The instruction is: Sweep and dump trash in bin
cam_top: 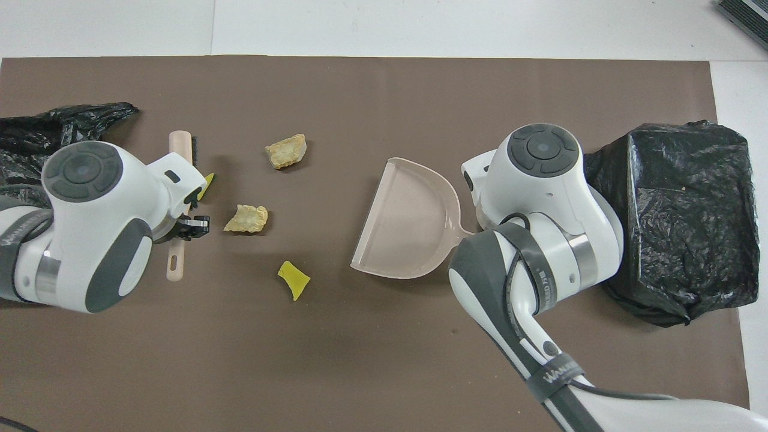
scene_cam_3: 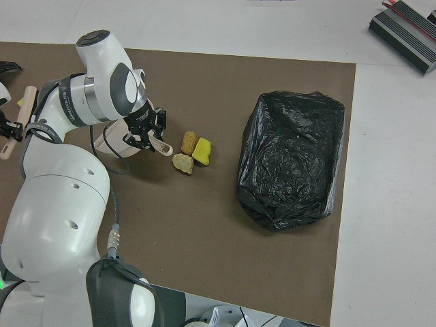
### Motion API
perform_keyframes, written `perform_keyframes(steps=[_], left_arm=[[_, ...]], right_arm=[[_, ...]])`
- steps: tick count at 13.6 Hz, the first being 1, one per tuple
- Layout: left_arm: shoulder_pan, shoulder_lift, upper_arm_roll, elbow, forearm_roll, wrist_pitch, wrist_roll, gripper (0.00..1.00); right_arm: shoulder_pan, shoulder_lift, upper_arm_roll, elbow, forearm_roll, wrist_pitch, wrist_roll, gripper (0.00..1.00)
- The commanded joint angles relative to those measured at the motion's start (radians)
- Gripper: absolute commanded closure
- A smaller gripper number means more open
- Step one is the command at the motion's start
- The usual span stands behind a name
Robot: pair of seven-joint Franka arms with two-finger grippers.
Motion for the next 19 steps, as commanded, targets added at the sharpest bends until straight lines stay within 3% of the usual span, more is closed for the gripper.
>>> perform_keyframes(steps=[1,5,9,13,19], left_arm=[[0.103,0.044,-0.016,0.035,0.031,0.053,0.115,1.0],[0.197,0.085,-0.018,0.019,0.079,0.104,0.245,1.0],[0.183,0.029,-0.022,-0.091,0.077,0.102,0.258,1.0],[0.084,-0.037,-0.028,-0.196,0.042,0.093,0.215,1.0],[-0.113,-0.071,-0.027,-0.219,-0.183,0.029,-0.01,1.0]], right_arm=[[-0.003,0.0,0.001,-0.054,-0.028,0.055,-0.048,1.0],[0.044,0.02,0.003,-0.064,-0.057,0.053,-0.029,1.0],[0.046,0.012,0.003,-0.107,-0.057,0.098,-0.017,1.0],[0.046,0.009,0.003,-0.116,-0.054,0.107,0.006,1.0],[0.046,0.002,0.003,-0.141,-0.052,0.134,0.032,1.0]])
